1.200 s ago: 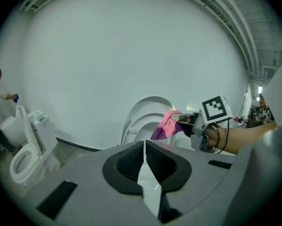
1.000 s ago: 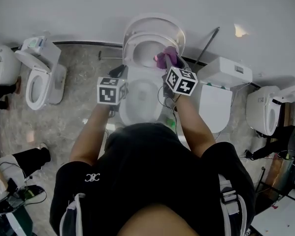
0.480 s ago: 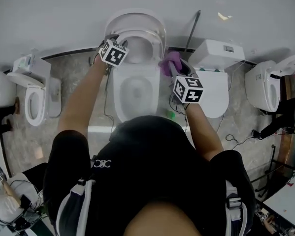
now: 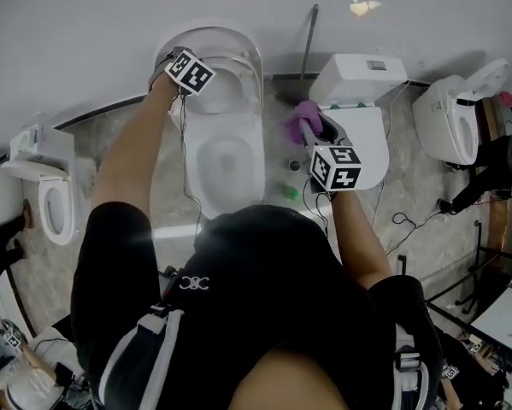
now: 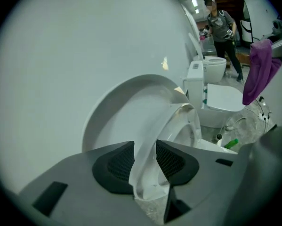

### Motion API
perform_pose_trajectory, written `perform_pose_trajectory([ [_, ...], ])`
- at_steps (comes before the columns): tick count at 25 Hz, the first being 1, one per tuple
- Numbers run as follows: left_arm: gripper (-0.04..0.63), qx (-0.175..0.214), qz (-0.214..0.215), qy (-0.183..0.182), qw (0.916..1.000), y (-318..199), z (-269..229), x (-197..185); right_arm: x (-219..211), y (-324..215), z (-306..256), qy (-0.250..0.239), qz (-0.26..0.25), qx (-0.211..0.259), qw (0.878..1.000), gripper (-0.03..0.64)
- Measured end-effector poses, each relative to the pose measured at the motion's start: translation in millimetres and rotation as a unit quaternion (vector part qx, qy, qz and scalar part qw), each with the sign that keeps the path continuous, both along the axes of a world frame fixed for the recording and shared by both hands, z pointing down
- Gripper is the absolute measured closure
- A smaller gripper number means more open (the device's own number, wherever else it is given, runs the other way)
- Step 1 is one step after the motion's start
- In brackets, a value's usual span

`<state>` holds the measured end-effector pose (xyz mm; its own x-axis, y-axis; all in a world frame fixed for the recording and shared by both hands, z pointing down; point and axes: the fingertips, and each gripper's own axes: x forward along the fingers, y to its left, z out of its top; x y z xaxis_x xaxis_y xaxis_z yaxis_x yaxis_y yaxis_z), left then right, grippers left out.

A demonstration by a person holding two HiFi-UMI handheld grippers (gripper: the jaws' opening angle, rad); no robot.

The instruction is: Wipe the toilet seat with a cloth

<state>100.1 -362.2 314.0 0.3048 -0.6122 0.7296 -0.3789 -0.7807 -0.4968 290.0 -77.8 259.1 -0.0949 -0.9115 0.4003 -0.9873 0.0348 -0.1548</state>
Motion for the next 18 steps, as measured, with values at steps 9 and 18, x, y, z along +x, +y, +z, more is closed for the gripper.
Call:
perform_pose_trajectory([
  [9, 0.486, -0.042, 0.073, -0.018, 0.9963, 11.8, 3.0, 5.0, 8.7, 12.2, 12.4, -0.008, 0.004, -0.02, 1.0, 0.497],
  [18, 0.488, -0.131, 0.146, 0.007, 0.9805, 84.1, -4.3, -12.1, -50.2, 8.0, 22.0, -0.025, -0.026, -0.025, 0.999, 0.497],
])
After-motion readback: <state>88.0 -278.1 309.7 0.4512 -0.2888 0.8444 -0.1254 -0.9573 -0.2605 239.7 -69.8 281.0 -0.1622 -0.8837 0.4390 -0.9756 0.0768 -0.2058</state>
